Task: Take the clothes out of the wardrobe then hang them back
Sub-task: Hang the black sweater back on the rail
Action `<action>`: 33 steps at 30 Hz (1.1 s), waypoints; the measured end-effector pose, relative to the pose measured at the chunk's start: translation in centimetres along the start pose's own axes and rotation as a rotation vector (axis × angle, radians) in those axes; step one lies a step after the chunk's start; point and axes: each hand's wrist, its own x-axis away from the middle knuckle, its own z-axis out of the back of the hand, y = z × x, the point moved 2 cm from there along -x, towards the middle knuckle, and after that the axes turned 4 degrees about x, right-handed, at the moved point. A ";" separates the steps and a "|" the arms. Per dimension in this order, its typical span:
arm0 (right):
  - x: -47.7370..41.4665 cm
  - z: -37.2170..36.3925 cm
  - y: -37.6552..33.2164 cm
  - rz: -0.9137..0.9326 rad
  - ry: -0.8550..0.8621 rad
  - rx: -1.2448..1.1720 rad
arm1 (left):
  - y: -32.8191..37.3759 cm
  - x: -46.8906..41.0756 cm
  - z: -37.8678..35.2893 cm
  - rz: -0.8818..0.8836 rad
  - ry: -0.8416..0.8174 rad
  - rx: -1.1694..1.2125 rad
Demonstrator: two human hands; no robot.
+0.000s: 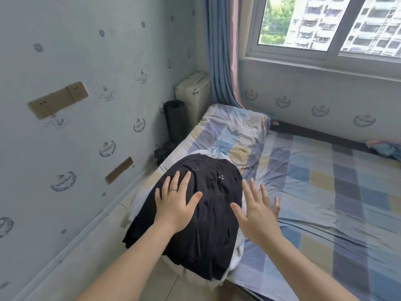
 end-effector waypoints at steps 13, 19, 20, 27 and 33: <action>-19.5 -3.0 4.5 -0.071 -0.169 0.050 | -0.1 -20.1 -5.0 0.101 -0.165 -0.043; -26.7 -7.5 5.7 -0.129 -0.280 0.127 | -3.8 -28.7 -9.9 0.118 -0.296 -0.040; -28.1 -8.7 5.9 -0.140 -0.300 0.136 | -4.7 -30.4 -11.0 0.122 -0.316 -0.043; -38.3 -22.2 7.6 -0.246 -0.463 0.176 | -13.6 -44.0 -21.7 0.105 -0.463 -0.104; -46.7 -33.9 9.9 -0.232 -0.487 0.185 | -20.5 -53.0 -29.1 0.041 -0.475 -0.191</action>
